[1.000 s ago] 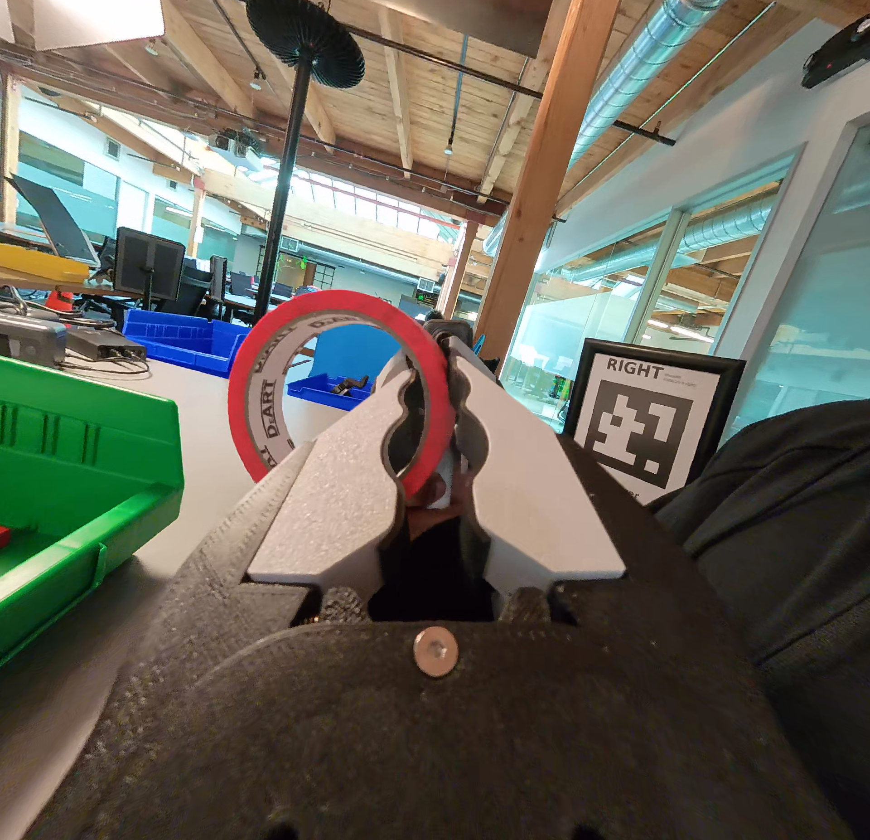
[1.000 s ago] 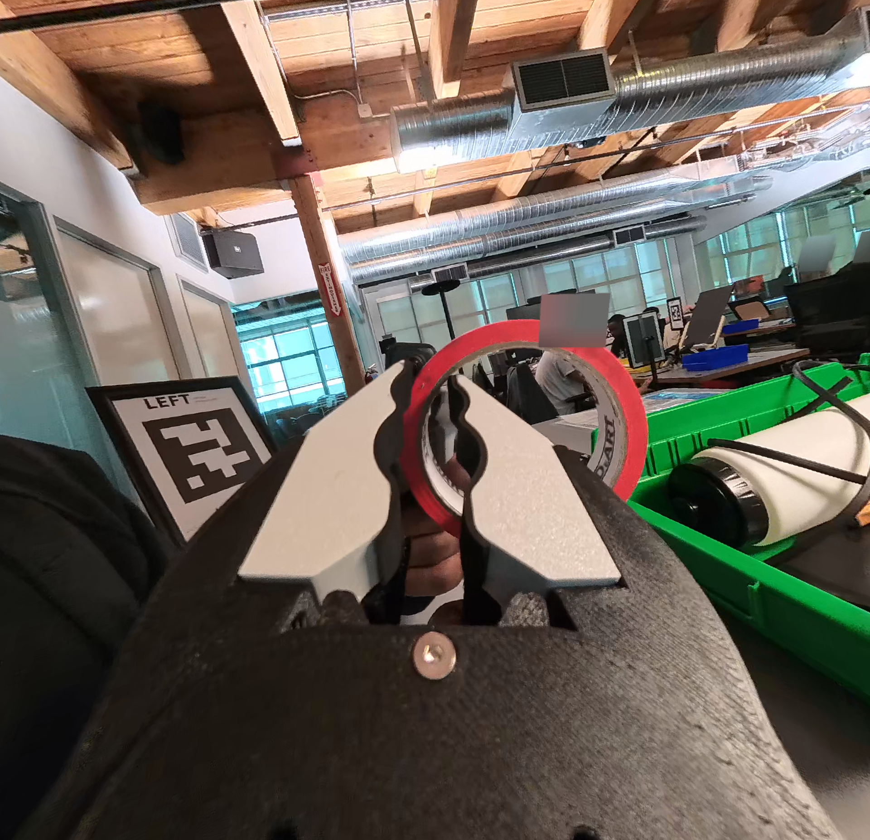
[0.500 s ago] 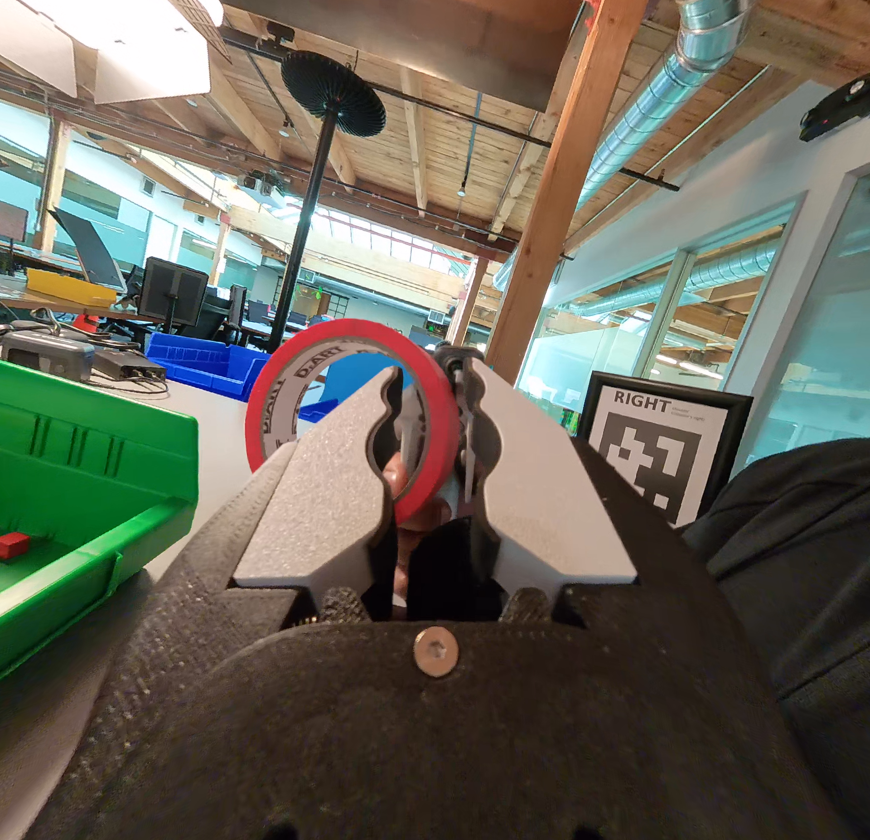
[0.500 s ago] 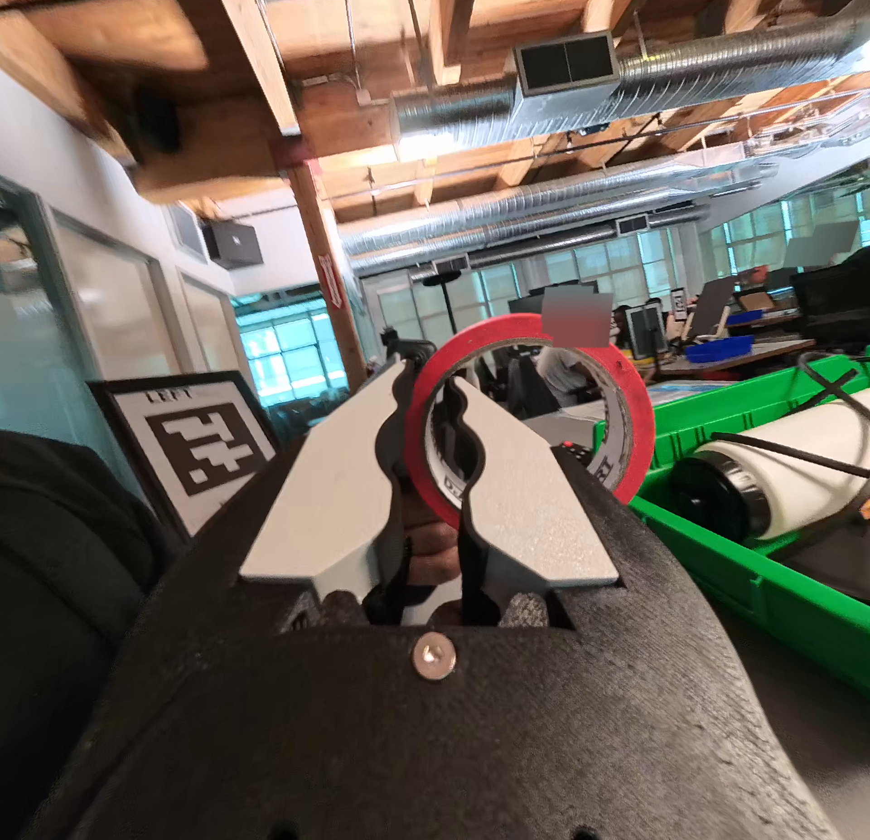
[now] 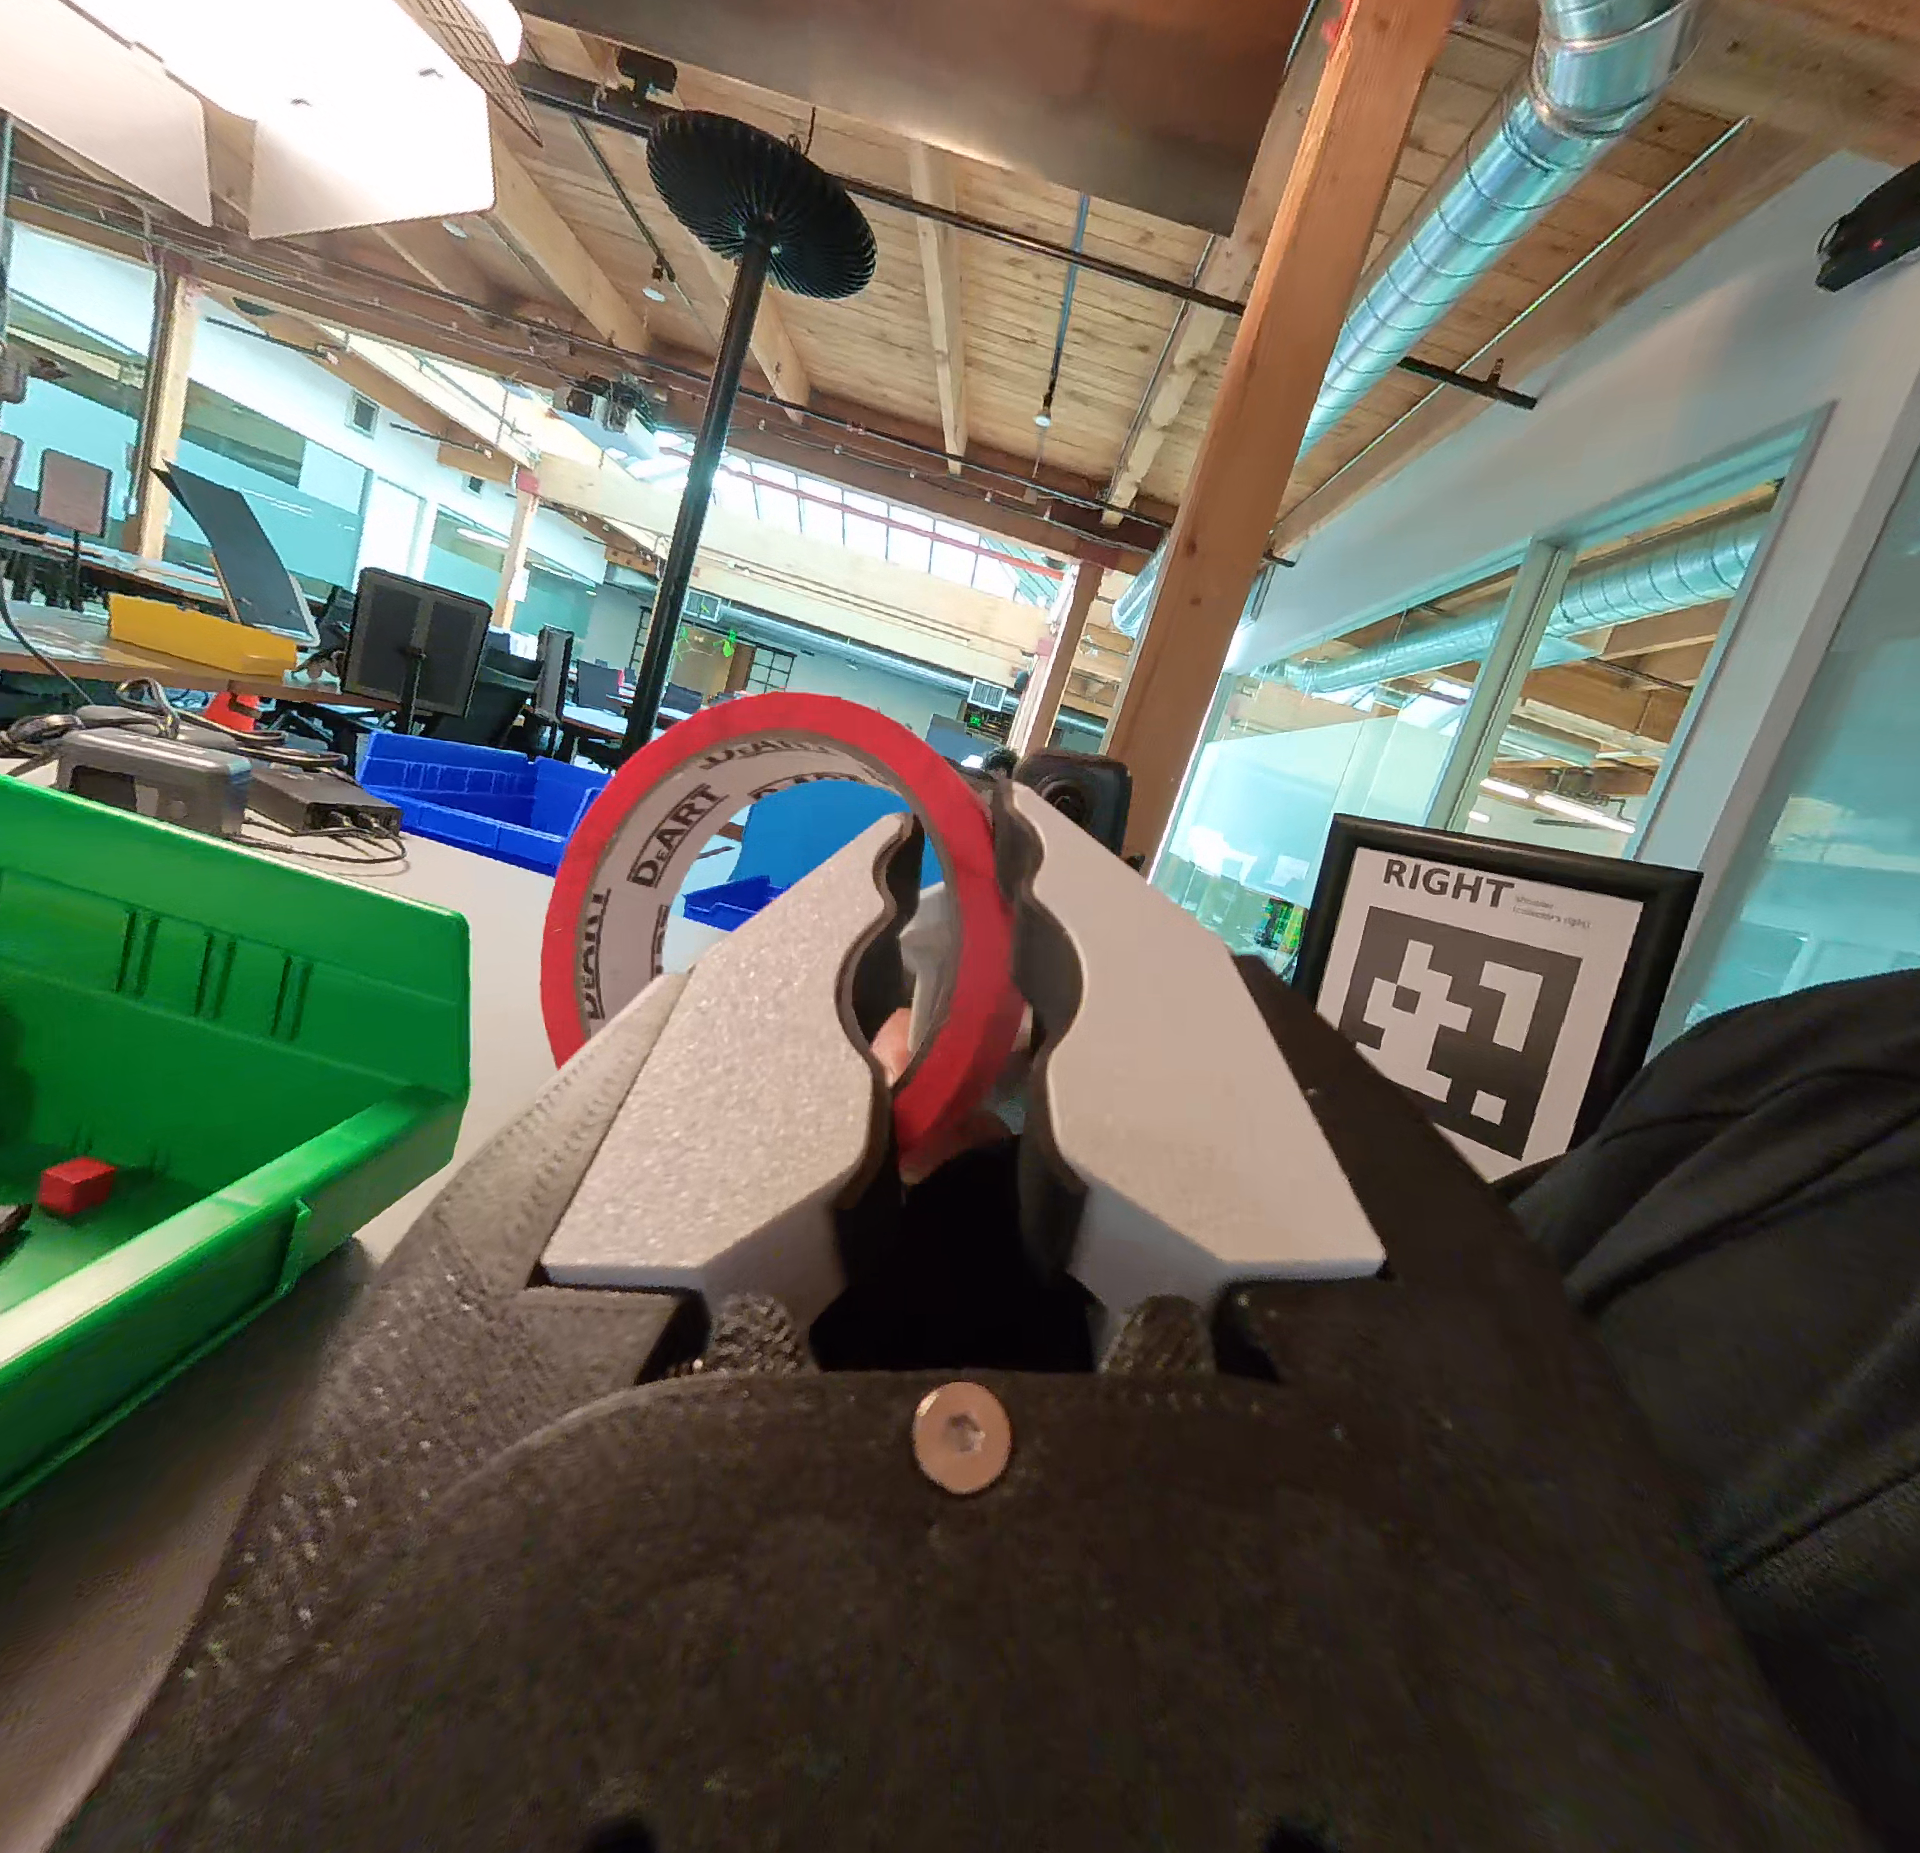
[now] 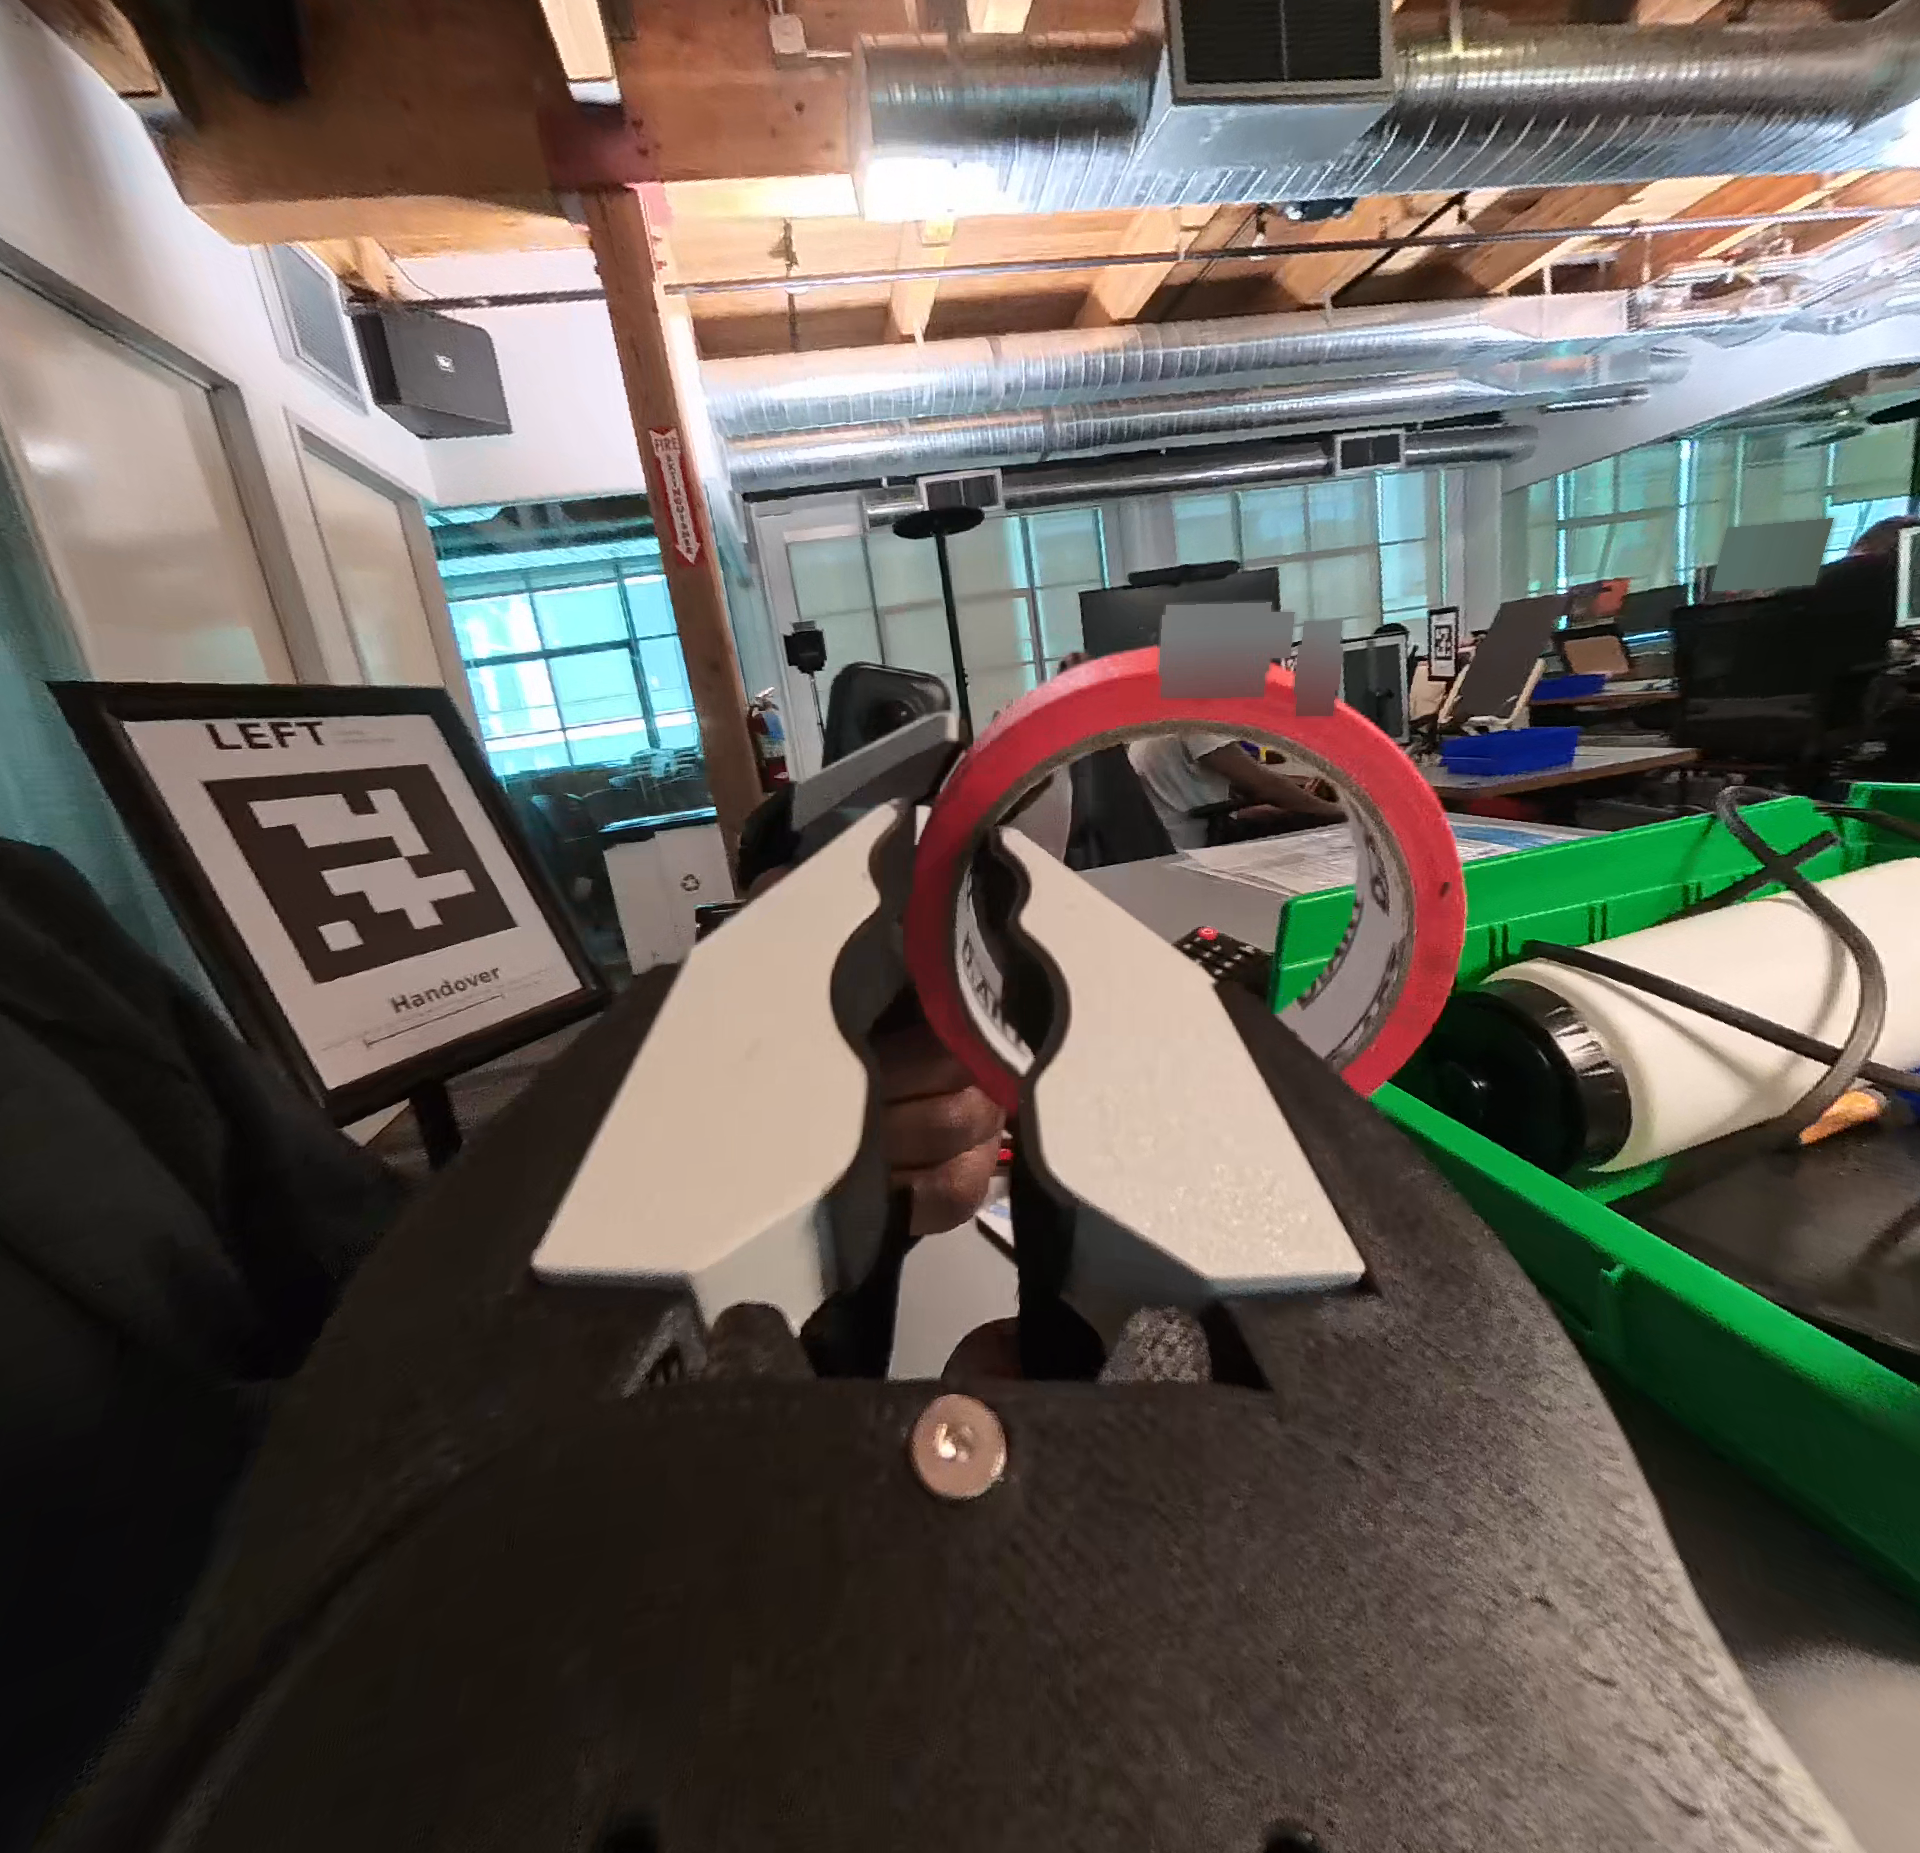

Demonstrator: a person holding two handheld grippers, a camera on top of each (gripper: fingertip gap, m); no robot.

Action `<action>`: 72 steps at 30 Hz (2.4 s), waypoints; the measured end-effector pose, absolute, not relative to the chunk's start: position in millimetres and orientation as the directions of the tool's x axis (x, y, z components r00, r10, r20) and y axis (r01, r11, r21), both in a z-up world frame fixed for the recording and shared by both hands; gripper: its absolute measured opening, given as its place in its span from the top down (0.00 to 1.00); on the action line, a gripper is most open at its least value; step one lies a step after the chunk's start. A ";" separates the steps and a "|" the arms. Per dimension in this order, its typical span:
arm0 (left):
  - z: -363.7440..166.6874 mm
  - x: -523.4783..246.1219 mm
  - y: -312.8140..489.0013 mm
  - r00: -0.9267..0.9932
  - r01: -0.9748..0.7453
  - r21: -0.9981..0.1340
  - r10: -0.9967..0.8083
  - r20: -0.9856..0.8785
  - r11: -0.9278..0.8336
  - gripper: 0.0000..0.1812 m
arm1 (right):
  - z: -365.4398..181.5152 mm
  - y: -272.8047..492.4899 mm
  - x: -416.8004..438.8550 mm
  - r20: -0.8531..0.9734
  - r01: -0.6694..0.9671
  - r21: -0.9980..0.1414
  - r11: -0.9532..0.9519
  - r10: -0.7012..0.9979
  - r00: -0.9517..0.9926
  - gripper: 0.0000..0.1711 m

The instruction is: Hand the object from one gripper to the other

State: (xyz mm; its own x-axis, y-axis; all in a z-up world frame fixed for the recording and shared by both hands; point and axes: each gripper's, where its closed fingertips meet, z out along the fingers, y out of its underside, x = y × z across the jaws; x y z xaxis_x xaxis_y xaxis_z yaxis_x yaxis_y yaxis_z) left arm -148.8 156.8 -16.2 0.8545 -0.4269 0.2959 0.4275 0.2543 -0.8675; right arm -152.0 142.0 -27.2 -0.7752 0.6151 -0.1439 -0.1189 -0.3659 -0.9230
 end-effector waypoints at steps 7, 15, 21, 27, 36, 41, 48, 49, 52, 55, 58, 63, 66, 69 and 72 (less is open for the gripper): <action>-20.8 -138.8 160.5 0.859 0.388 -0.894 -0.439 0.263 0.223 0.87 | -17.8 155.6 -150.1 -0.251 -0.071 -0.860 -0.505 0.541 -0.803 0.92; -15.1 -156.0 155.6 0.860 0.435 -0.858 -0.407 0.308 0.271 0.92 | -19.2 150.6 -151.4 -0.213 -0.099 -0.882 -0.460 0.577 -0.788 0.80; -14.1 -155.0 155.1 0.864 0.426 -0.861 -0.406 0.297 0.278 0.92 | -36.1 132.6 -155.2 -0.126 -0.095 -0.946 -0.310 0.622 -0.773 0.90; -14.8 -152.2 157.5 0.857 0.437 -0.859 -0.413 0.308 0.266 0.88 | -27.6 143.3 -153.6 -0.162 -0.107 -0.920 -0.376 0.615 -0.772 0.92; -29.4 -132.8 166.6 0.858 0.372 -0.913 -0.439 0.268 0.168 0.86 | -13.1 163.1 -149.3 -0.284 -0.064 -0.828 -0.557 0.515 -0.809 0.92; -28.1 -137.5 164.4 0.875 0.347 -0.918 -0.417 0.245 0.190 0.93 | -16.5 159.1 -153.4 -0.261 -0.086 -0.852 -0.516 0.562 -0.785 0.85; -15.8 -150.3 156.3 0.857 0.426 -0.866 -0.424 0.293 0.261 0.92 | -34.5 135.8 -156.9 -0.152 -0.087 -0.937 -0.339 0.619 -0.771 0.85; -16.0 -149.3 156.7 0.858 0.422 -0.868 -0.424 0.290 0.260 0.92 | -39.0 132.0 -157.9 -0.122 -0.092 -0.951 -0.294 0.634 -0.764 0.91; -16.9 -153.4 158.8 0.868 0.422 -0.868 -0.395 0.302 0.263 0.91 | -40.3 132.5 -159.4 -0.073 -0.126 -0.962 -0.244 0.670 -0.738 0.93; -12.9 -154.9 156.7 0.861 0.441 -0.851 -0.401 0.312 0.285 0.85 | -32.8 139.7 -156.6 -0.161 -0.087 -0.932 -0.352 0.618 -0.769 0.93; -12.1 -153.2 155.4 0.852 0.450 -0.847 -0.420 0.313 0.282 0.83 | -24.3 150.2 -154.2 -0.234 -0.063 -0.889 -0.454 0.568 -0.789 0.93; -17.5 -144.5 159.6 0.856 0.418 -0.875 -0.428 0.289 0.246 0.83 | -19.3 155.8 -152.1 -0.264 -0.055 -0.861 -0.506 0.537 -0.801 0.93; -23.5 -138.4 164.0 0.877 0.361 -0.906 -0.410 0.249 0.221 0.83 | -18.9 156.6 -151.9 -0.267 -0.056 -0.858 -0.511 0.535 -0.801 0.92; -29.7 -136.7 168.6 0.906 0.297 -0.933 -0.370 0.207 0.205 0.83 | -17.4 158.7 -151.2 -0.278 -0.051 -0.846 -0.530 0.522 -0.807 0.92; -38.0 -131.7 173.6 0.924 0.228 -0.959 -0.347 0.158 0.170 0.84 | -17.1 159.0 -151.0 -0.280 -0.050 -0.845 -0.533 0.519 -0.808 0.92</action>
